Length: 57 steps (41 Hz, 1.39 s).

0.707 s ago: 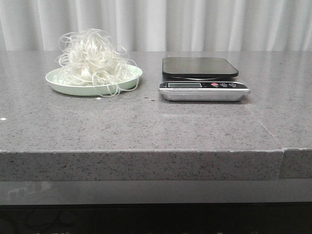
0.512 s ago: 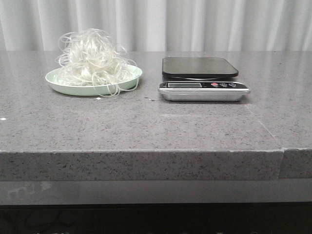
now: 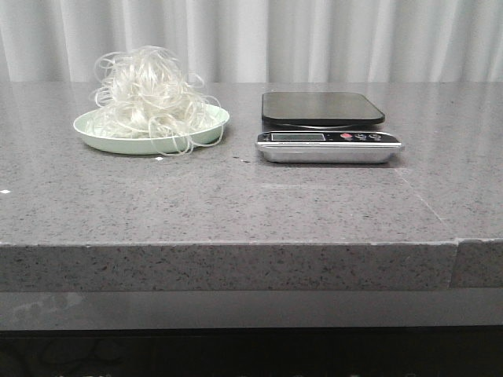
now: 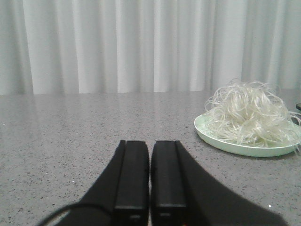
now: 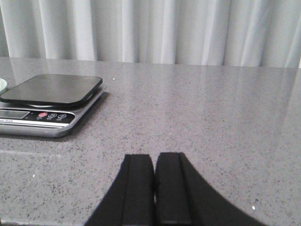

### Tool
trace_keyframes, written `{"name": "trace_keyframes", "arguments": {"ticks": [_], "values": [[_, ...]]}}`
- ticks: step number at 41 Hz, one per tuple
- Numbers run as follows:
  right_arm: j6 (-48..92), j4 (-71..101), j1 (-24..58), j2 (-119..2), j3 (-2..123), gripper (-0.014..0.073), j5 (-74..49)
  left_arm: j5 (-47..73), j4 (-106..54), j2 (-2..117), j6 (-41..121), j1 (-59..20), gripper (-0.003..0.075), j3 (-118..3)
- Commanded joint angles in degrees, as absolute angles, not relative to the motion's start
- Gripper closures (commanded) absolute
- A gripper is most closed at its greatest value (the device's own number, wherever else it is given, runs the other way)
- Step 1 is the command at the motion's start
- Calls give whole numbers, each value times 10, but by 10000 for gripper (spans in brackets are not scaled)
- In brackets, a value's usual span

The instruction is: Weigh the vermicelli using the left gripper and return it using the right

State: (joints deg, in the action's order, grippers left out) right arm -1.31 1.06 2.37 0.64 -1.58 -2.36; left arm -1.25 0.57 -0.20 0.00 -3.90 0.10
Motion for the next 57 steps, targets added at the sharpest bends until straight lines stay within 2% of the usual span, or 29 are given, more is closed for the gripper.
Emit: {"name": "trace_keyframes", "arguments": {"ticks": [1, 6, 11, 22, 35, 44, 57], "values": [[-13, 8, 20, 15, -11, 435, 43, -81, 0, -14, -4, -39, 579, 5], [-13, 8, 20, 15, 13, 435, 45, -141, 0, -14, -4, -39, 579, -7], [-13, 8, 20, 15, 65, 435, 18, -118, -6, -14, -4, -39, 579, -63], [-13, 7, 20, -13, 223, 435, -71, 26, -6, 23, -4, -39, 579, -253], [-13, 14, 22, -158, 413, 435, -267, 189, -6, 161, -4, -39, 579, -435], [-13, 17, 22, -271, 495, 435, -383, 284, -6, 247, -4, -39, 579, -464], [-13, 17, 22, -367, 494, 435, -405, 363, -6, 317, -4, -39, 579, -464]]}}
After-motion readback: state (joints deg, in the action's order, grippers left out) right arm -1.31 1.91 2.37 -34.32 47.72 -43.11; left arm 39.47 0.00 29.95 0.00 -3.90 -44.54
